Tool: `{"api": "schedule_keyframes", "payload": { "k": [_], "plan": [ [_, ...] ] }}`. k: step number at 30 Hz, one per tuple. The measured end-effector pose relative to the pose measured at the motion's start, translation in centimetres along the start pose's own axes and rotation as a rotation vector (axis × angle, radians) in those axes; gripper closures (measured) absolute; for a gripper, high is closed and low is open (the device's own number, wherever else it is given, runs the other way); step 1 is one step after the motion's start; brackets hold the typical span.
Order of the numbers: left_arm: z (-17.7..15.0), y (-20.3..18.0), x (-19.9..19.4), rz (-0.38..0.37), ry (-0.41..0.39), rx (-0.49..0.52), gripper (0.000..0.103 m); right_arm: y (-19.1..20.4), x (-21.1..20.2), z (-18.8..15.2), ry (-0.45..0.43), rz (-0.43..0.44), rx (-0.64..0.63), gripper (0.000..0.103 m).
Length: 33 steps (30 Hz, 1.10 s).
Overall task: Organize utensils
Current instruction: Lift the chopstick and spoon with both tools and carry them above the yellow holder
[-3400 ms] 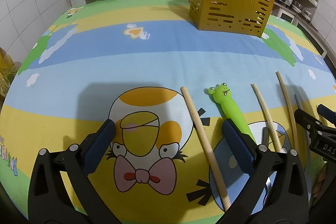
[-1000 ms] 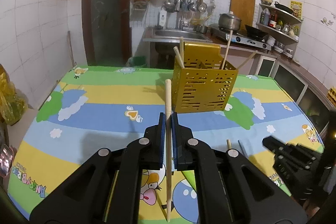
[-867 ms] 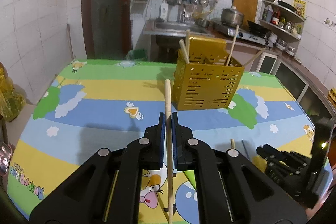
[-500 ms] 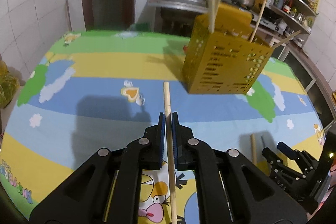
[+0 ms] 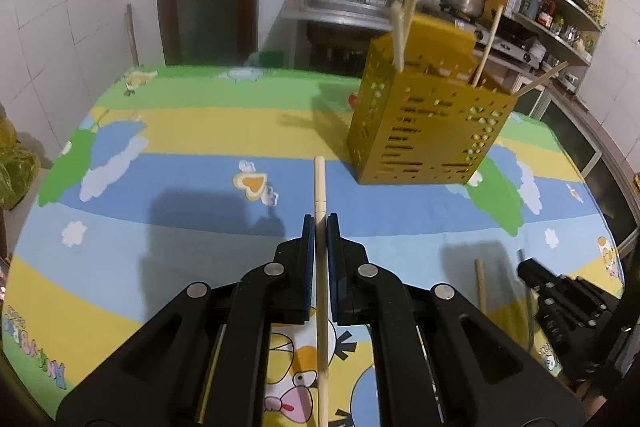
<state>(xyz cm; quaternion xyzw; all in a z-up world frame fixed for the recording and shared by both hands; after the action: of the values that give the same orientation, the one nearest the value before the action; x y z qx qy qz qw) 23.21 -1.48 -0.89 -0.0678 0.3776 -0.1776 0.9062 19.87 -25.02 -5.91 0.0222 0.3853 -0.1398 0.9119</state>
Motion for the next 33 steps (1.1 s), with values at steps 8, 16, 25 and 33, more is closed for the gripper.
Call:
{"api": "schedule_keyframes", "payload": {
  "k": [8,16,25,33],
  "plan": [
    [0.3,-2.6,-6.3,-0.016,-0.176,0.067,0.098,-2.7,-8.1,1.4,-0.25,-0.002,0.109,0.096],
    [-1.0,-3.7,-9.3,-0.013,-0.257,0.102,0.098,-3.1,-11.5,0.7,-0.358,-0.022,0.122,0.096],
    [1.0,-5.0,-12.1,-0.053,-0.316,0.127,0.098,-3.5,-14.7,2.8,-0.444,-0.01,0.135,0.096],
    [7.4,-7.7,-13.4,-0.091,-0.41,0.154,0.098,-3.1,-17.0,9.6,-0.556,0.014,0.163,0.096]
  ]
}}
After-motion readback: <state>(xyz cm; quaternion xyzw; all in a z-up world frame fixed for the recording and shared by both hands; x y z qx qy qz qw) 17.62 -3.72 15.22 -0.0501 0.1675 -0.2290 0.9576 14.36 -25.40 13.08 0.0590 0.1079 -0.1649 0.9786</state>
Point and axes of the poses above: each gripper's, at about its wrist camera, not at the fingertips, and x roughly the way its jaws point, y to its left, z to its top, the point moved 4 cm from there along x, roughly the way its jaws point, and after that the axes turned 12 degrees about -z, right-handed, at the moved point
